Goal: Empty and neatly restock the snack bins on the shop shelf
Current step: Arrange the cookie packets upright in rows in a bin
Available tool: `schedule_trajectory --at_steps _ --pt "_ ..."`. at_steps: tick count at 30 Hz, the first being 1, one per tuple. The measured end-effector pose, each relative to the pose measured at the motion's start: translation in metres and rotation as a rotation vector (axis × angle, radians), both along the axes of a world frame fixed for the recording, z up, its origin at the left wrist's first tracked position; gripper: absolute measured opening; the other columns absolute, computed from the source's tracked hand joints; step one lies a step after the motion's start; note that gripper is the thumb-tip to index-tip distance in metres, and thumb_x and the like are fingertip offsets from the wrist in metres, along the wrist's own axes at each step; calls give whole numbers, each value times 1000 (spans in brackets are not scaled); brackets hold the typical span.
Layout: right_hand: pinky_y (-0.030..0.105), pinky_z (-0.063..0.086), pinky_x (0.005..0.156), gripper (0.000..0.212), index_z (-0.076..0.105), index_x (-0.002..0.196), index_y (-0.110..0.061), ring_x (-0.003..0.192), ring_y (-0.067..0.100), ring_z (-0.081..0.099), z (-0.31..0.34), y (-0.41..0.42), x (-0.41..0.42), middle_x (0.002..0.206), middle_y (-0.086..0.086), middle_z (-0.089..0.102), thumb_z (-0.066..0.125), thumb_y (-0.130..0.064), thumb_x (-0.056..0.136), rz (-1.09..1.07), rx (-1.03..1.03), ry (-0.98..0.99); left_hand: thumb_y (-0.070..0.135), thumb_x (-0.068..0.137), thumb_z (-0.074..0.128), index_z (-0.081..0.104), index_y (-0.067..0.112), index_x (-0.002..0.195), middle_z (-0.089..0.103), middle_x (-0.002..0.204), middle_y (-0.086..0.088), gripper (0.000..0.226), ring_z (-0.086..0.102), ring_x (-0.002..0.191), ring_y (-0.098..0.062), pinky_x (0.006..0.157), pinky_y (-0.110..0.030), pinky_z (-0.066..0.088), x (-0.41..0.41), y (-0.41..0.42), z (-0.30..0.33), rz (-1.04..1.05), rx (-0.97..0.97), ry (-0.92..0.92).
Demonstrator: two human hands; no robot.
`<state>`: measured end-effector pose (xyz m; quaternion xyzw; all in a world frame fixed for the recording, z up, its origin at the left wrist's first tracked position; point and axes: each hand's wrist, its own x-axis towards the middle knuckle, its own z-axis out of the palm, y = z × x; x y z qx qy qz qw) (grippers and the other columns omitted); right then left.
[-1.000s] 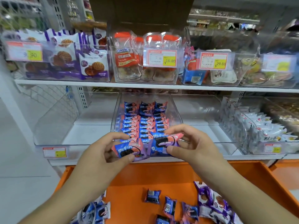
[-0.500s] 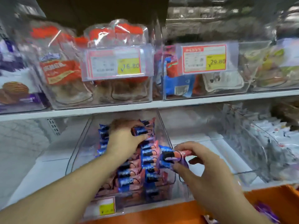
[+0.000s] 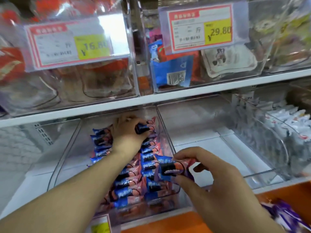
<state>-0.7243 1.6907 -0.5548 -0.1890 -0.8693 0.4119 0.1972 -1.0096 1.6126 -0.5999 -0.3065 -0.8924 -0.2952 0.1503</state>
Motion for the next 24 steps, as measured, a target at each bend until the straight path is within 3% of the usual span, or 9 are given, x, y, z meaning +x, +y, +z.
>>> schedule_trajectory --at_steps 3,7,9,11,13,15,18,21,24 --pt "16 43 72 50 52 113 -68 109 -11 50 -1 -1 1 115 -43 51 82 -40 85 8 -6 -3 45 81 83 75 42 96 54 112 14 17 48 120 -24 94 -31 30 -2 -3 1 2 -41 14" --pt "14 44 73 45 53 111 -67 108 -13 50 1 -1 2 112 -43 53 81 -43 87 18 -15 0 44 91 74 77 40 107 55 117 13 17 46 124 -22 92 -24 21 5 -7 9 -17 -86 -10" --pt "14 44 77 40 55 112 -65 107 -13 50 2 -2 2 112 -39 59 80 -44 88 21 -29 10 36 95 72 79 33 106 60 112 14 13 54 118 -16 100 -24 31 19 -14 18 -78 24 -25" --pt "16 43 81 36 57 112 -62 105 -11 52 4 -3 2 113 -35 63 78 -45 90 20 -47 20 31 98 68 80 27 106 67 102 22 15 62 103 1 97 -24 46 47 -31 35 -148 217 -183" --pt "13 43 81 31 60 111 -60 105 -11 52 6 -4 1 113 -31 64 78 -45 90 8 -55 38 40 99 65 79 32 112 74 106 24 21 64 103 10 97 -20 49 85 -53 56 -263 319 -478" --pt "6 42 78 26 64 108 -55 105 -14 51 9 -7 -3 111 -28 66 78 -42 91 11 -64 61 46 91 68 77 36 113 76 110 17 26 70 102 0 92 -25 55 116 -76 70 -416 315 -613" --pt "2 39 83 28 65 111 -54 109 -13 49 10 -12 -8 113 -24 66 79 -40 91 29 -29 84 18 78 86 77 31 113 76 95 8 38 71 81 -9 76 -23 57 140 -96 74 -560 330 -782" --pt "-1 33 89 47 54 129 -62 122 -18 39 9 -15 -9 131 -36 51 76 -44 91 59 50 35 6 73 91 78 31 99 68 79 8 39 59 68 -12 70 -23 54 134 -100 66 -438 342 -672" --pt "-1 18 106 68 37 149 -59 139 -21 18 5 -7 -9 147 -46 30 73 -38 96 89 195 -18 11 75 92 76 33 99 68 83 2 36 61 65 -13 71 -23 57 115 -97 60 -314 329 -564"
